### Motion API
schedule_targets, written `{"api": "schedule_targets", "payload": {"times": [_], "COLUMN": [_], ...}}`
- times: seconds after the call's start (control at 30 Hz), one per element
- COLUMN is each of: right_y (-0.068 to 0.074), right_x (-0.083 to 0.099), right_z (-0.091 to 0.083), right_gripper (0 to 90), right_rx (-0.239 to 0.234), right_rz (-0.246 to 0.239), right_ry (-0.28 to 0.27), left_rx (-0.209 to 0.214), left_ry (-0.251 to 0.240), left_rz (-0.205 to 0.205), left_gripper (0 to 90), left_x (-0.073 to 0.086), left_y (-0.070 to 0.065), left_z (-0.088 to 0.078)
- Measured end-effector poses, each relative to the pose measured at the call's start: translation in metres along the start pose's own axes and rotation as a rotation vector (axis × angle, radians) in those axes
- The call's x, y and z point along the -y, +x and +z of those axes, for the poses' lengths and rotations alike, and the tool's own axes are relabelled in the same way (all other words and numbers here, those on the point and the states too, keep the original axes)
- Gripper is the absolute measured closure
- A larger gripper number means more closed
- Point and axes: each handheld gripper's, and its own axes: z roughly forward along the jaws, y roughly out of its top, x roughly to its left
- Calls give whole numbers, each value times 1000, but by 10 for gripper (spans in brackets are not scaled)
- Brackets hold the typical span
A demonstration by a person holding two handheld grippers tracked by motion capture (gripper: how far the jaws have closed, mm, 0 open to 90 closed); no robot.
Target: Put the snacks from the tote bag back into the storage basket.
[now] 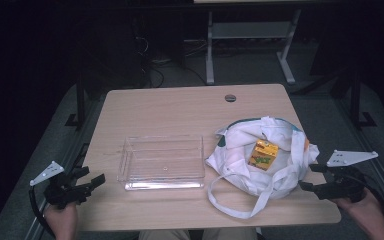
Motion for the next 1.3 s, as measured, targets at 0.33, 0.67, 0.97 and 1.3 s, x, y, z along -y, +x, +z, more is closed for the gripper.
{"api": "schedule_targets", "payload": {"times": [0.33, 0.67, 0.97, 1.3], "right_y": [0, -1, -1, -3], "right_x": [-8, -23, -39, -62], "right_z": [-6, -7, -5, -1], "right_gripper": [240, 229, 224, 221], "right_rx": [7, -2, -13, -23], "right_rz": [-11, -27, -55, -91], "right_ry": [-5, 20, 41, 66], "left_rx": [1, 3, 1, 2], "left_ry": [-4, -4, -5, -8], "left_rz": [-1, 2, 2, -5], "left_gripper": [127, 127, 127, 127], "left_x": [0, 0, -1, -1], "left_y": [0, -1, 0, -1], "left_z": [0, 0, -1, 0]}}
